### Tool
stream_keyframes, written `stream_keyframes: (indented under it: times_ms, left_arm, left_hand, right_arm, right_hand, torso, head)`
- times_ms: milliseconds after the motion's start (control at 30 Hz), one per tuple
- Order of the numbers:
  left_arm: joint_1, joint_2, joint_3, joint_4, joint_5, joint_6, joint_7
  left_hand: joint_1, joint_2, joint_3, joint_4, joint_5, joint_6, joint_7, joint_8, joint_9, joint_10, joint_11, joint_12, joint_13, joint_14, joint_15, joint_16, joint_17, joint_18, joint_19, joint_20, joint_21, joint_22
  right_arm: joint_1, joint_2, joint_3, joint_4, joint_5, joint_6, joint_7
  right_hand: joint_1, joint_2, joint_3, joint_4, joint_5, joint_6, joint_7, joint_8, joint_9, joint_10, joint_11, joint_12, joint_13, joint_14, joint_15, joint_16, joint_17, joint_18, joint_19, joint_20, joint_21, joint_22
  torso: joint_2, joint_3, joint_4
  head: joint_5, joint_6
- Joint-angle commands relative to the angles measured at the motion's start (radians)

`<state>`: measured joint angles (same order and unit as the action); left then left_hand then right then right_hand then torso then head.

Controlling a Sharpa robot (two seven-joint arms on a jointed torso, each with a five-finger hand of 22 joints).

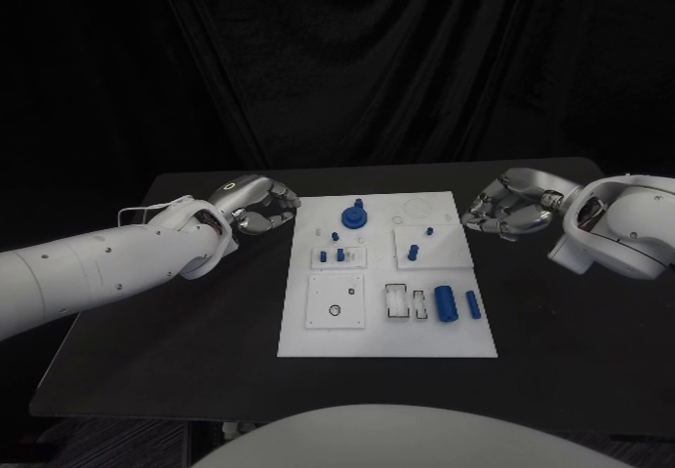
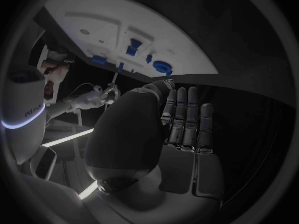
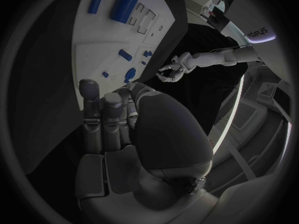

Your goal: Assemble the parts on the task board

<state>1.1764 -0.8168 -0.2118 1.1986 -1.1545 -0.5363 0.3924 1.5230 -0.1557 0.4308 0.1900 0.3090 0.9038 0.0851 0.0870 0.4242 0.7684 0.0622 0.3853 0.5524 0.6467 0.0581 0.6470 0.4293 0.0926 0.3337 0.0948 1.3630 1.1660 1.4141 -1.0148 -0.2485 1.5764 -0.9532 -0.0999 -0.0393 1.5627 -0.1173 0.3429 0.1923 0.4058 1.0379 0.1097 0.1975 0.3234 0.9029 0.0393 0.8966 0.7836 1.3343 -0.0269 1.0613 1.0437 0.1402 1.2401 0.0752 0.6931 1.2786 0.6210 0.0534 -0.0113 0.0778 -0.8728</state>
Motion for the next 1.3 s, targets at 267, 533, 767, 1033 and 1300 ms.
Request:
stream_keyframes:
  times_ms: [267, 533, 767, 1033, 1300]
  left_arm:
    - [0.001, -0.086, 0.000, 0.183, 0.803, 0.356, 0.423]
    - [0.001, -0.112, 0.000, 0.302, 1.022, 0.506, 0.473]
    - [0.000, -0.161, 0.000, 0.384, 1.070, 0.529, 0.482]
    - [-0.001, -0.177, 0.000, 0.407, 1.083, 0.532, 0.487]
    - [-0.001, -0.168, 0.000, 0.402, 1.085, 0.548, 0.479]
  left_hand:
    - [-0.019, 0.107, -0.235, 0.083, 0.080, -0.077, 0.033, -0.019, -0.078, -0.157, 0.080, -0.049, -0.240, -0.136, 0.067, -0.284, -0.198, 0.042, -0.031, 0.096, -0.806, -0.511]
    - [-0.070, 0.177, -0.354, 0.097, 0.160, -0.135, 0.040, -0.021, -0.157, -0.238, 0.115, -0.058, -0.362, -0.238, 0.104, -0.384, -0.293, 0.040, -0.040, 0.129, -0.959, -0.620]
    - [-0.057, 0.208, -0.383, 0.096, 0.186, -0.164, 0.046, -0.022, -0.185, -0.273, 0.137, -0.047, -0.405, -0.289, 0.130, -0.406, -0.330, 0.033, -0.044, 0.149, -1.000, -0.647]
    - [-0.059, 0.218, -0.397, 0.097, 0.193, -0.167, 0.050, -0.020, -0.193, -0.285, 0.135, -0.038, -0.419, -0.291, 0.133, -0.399, -0.339, 0.035, -0.041, 0.153, -1.010, -0.654]
    - [-0.036, 0.231, -0.399, 0.091, 0.209, -0.165, 0.062, -0.017, -0.203, -0.292, 0.142, -0.022, -0.436, -0.270, 0.153, -0.373, -0.347, 0.033, -0.027, 0.172, -1.016, -0.659]
  right_arm:
    - [0.058, 0.072, 0.001, -0.014, -0.304, -0.066, -0.028]
    - [0.023, 0.082, 0.001, -0.005, -0.703, -0.145, -0.122]
    - [-0.020, 0.081, 0.001, -0.018, -0.828, -0.211, -0.153]
    - [-0.046, 0.091, 0.001, -0.036, -0.861, -0.251, -0.178]
    - [-0.078, 0.110, 0.001, -0.057, -0.840, -0.261, -0.158]
  right_hand:
    - [0.039, -0.057, 0.131, -0.038, -0.050, -0.026, 0.026, -0.032, -0.018, -0.039, 0.021, -0.135, -0.138, -0.036, 0.011, -0.027, -0.038, 0.021, -0.047, 0.008, -0.014, 0.056]
    - [-0.045, -0.094, 0.139, -0.019, -0.099, -0.083, 0.004, -0.070, -0.036, -0.114, 0.028, -0.239, -0.222, -0.034, 0.002, -0.015, -0.039, 0.029, -0.055, 0.008, -0.041, 0.060]
    - [-0.069, -0.114, 0.149, -0.028, -0.094, -0.087, -0.005, -0.078, -0.040, -0.136, 0.037, -0.300, -0.274, -0.018, 0.003, 0.005, -0.029, 0.023, -0.027, 0.007, -0.030, 0.061]
    - [-0.109, -0.132, 0.130, -0.029, -0.158, -0.146, -0.021, -0.114, -0.056, -0.192, 0.052, -0.363, -0.328, -0.036, 0.015, -0.018, -0.059, 0.026, -0.034, 0.018, -0.088, 0.043]
    - [-0.101, -0.122, 0.128, -0.042, -0.139, -0.145, -0.015, -0.113, -0.059, -0.204, 0.063, -0.382, -0.354, -0.037, 0.021, -0.019, -0.066, 0.024, -0.022, 0.022, -0.094, 0.041]
  torso:
    - [0.002, -0.0058, 0.0106]
    - [0.010, -0.0218, 0.0330]
    - [0.032, -0.0507, 0.0658]
    - [0.058, -0.0713, 0.0936]
    - [0.072, -0.0841, 0.1044]
  head:
    - [-0.008, 0.000]
    - [-0.039, 0.000]
    - [-0.091, 0.000]
    - [-0.126, 0.000]
    - [-0.147, 0.000]
